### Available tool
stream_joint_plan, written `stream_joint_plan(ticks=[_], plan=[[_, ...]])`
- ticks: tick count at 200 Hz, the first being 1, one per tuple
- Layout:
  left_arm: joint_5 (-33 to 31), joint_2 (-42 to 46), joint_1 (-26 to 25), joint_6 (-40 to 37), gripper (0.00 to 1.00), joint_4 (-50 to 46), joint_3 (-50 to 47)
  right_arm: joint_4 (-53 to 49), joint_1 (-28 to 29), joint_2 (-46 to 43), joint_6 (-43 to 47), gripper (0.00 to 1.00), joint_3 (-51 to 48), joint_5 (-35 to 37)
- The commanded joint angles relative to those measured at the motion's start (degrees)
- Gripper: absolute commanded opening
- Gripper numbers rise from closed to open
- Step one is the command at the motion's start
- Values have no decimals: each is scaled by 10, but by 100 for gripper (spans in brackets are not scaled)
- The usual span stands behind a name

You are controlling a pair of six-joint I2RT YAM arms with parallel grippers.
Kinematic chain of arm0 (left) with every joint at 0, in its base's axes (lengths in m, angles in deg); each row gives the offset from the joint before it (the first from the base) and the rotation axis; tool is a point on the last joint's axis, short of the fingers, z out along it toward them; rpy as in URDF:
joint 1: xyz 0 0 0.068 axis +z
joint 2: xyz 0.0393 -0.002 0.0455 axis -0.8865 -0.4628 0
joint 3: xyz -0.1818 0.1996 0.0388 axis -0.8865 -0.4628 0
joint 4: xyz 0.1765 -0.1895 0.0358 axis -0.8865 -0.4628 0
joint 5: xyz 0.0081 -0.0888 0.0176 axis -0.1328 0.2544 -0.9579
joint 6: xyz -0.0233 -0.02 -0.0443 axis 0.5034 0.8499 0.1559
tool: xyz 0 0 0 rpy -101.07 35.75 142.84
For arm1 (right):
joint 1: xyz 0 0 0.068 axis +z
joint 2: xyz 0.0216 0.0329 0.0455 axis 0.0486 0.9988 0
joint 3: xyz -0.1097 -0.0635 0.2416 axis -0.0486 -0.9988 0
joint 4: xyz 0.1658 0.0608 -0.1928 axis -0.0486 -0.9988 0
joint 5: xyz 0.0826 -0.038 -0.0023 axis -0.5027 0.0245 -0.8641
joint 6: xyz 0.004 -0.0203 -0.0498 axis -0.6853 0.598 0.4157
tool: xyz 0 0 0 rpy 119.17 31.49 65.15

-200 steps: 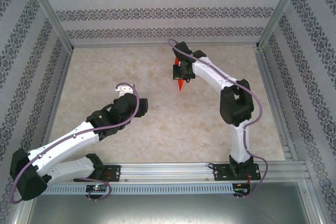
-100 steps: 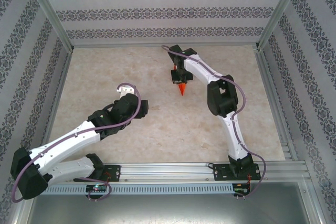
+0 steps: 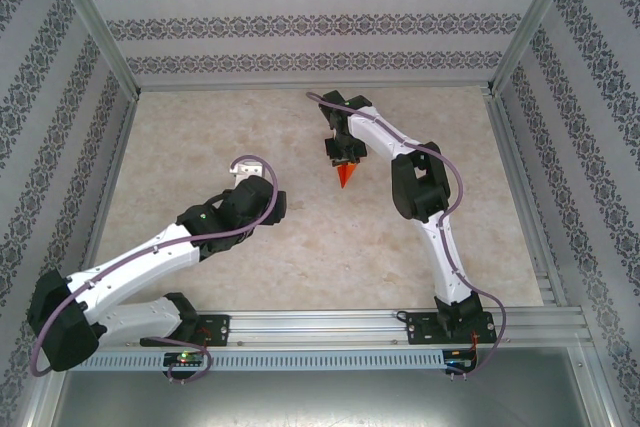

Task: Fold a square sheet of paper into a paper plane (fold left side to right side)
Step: Place the paper plane at the center of the table.

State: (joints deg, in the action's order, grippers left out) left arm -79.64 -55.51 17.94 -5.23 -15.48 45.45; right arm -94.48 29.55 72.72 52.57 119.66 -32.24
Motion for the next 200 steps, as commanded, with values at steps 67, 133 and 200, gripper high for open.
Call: stream_joint_plan(ticks=[67,133,200], plan=[[-9,-20,11,-11,88,-14,32,-32,16,-98,20,39,-41,43],[101,-10,142,11,94,47,18,103,22,-392,39,68,-314,55],[-75,-18,251,-65,96,199,-56,393,-104,-759,76,98,-735,80]])
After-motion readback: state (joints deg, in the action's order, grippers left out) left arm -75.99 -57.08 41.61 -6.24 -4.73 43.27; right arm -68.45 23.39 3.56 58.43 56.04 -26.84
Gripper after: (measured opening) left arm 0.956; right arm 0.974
